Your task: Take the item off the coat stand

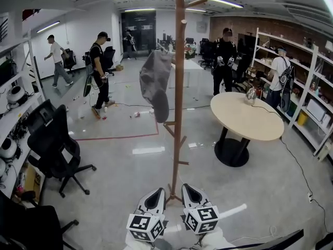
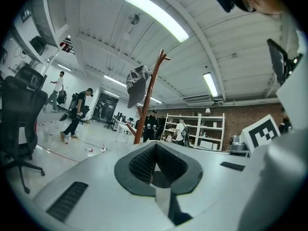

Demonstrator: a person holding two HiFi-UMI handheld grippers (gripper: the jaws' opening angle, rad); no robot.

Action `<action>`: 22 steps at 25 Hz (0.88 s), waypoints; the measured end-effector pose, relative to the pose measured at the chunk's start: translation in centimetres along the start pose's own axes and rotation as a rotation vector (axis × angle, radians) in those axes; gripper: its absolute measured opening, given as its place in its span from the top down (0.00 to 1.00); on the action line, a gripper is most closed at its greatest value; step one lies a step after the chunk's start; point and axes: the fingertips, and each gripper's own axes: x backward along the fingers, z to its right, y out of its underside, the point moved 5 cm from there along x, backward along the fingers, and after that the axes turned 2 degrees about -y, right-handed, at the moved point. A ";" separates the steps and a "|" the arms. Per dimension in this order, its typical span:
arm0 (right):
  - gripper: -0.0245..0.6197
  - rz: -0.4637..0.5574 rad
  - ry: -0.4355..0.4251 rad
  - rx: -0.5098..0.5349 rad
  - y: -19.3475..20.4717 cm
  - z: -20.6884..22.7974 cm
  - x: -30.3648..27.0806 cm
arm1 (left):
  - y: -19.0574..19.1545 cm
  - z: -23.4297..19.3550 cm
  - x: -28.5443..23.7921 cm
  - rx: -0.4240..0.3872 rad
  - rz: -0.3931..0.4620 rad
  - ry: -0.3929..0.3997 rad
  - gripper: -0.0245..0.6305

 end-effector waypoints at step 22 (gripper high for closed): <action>0.95 0.020 0.005 0.014 -1.7 1.4 -9.6 | -2.8 -6.9 -7.3 0.000 0.023 0.009 0.99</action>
